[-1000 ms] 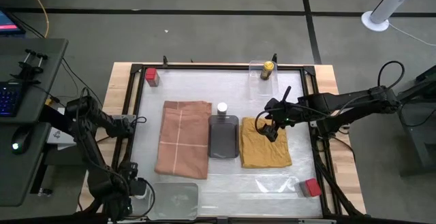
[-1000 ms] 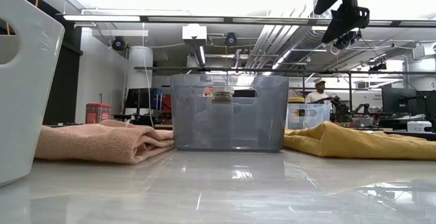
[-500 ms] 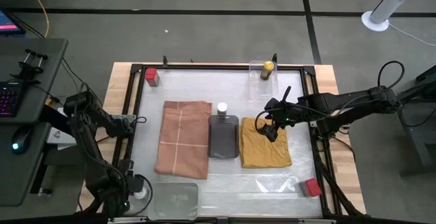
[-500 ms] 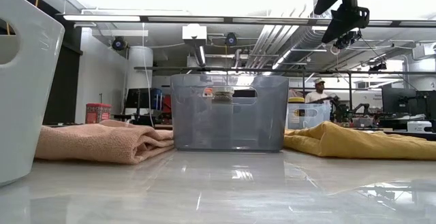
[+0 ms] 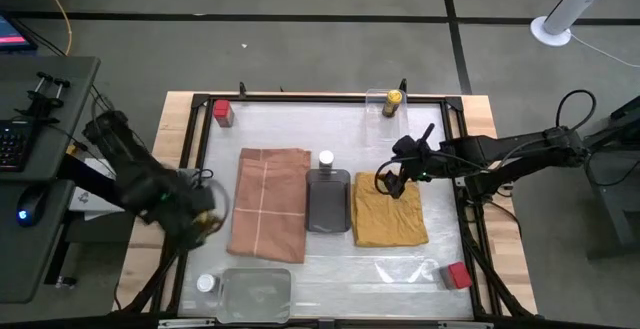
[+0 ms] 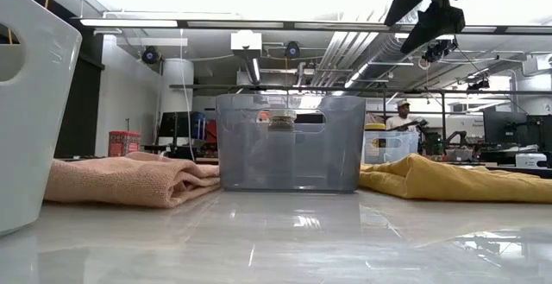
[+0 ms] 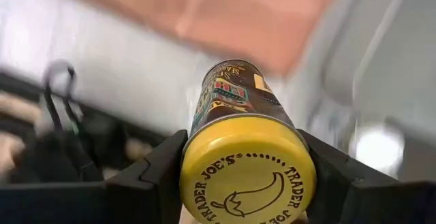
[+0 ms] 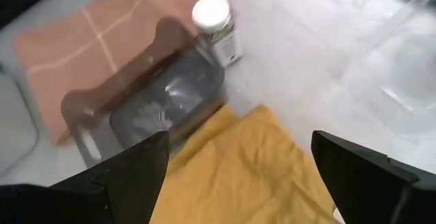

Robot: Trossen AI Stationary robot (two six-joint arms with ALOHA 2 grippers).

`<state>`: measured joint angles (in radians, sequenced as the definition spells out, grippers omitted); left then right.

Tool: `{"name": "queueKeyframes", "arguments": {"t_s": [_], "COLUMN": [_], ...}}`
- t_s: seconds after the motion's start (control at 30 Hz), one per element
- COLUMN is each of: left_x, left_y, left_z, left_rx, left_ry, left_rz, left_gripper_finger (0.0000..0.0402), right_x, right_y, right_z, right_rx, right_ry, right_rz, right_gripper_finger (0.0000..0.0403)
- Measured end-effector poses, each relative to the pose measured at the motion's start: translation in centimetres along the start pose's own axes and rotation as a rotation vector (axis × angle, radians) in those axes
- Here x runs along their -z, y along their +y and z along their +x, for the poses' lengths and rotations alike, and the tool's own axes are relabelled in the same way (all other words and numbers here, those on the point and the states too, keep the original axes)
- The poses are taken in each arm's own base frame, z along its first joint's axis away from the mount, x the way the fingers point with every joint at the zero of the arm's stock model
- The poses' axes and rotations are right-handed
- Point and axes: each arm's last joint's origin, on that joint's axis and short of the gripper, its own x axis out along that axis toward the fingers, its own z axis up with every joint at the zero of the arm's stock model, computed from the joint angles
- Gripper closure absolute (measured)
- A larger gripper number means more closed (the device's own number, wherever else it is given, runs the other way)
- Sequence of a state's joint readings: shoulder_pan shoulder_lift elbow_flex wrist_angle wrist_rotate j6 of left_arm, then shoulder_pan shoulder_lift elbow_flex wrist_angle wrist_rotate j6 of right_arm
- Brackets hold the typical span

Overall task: Sort spices by type
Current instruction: Put the yellow seasoning bottle into the transparent bin

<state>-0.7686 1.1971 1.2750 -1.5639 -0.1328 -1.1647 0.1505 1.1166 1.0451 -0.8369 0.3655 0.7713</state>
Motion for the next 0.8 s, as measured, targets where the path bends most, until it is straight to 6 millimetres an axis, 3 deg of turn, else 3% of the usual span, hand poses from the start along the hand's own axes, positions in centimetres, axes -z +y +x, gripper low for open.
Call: {"name": "queueKeyframes", "arguments": {"t_s": [0.17,0.3,0.53,0.8], "left_x": [-5.7,-11.4,-21.3,-28.6], "left_y": [1.2,2.7,7.1,11.8], "left_z": [0.2,1.2,3.8,5.9], "left_rx": [-0.057,-0.134,-0.205,-0.247], "left_ry": [-0.14,-0.234,-0.306,-0.305], "left_rz": [-0.004,-0.003,-0.028,0.064], "left_gripper_finger": [0.0207,0.0207,0.0207,0.0201], "right_x": [-0.5,-0.9,-1.4,-2.1], "right_y": [-0.6,-1.1,-1.1,-1.5], "right_z": [-1.4,-2.5,-3.0,-2.7], "right_rx": [0.012,0.022,0.02,0.051], "right_ry": [-0.109,-0.205,-0.298,-0.363], "right_rz": [0.071,0.144,0.24,0.392], "right_gripper_finger": [0.005,0.005,0.005,0.005]}}
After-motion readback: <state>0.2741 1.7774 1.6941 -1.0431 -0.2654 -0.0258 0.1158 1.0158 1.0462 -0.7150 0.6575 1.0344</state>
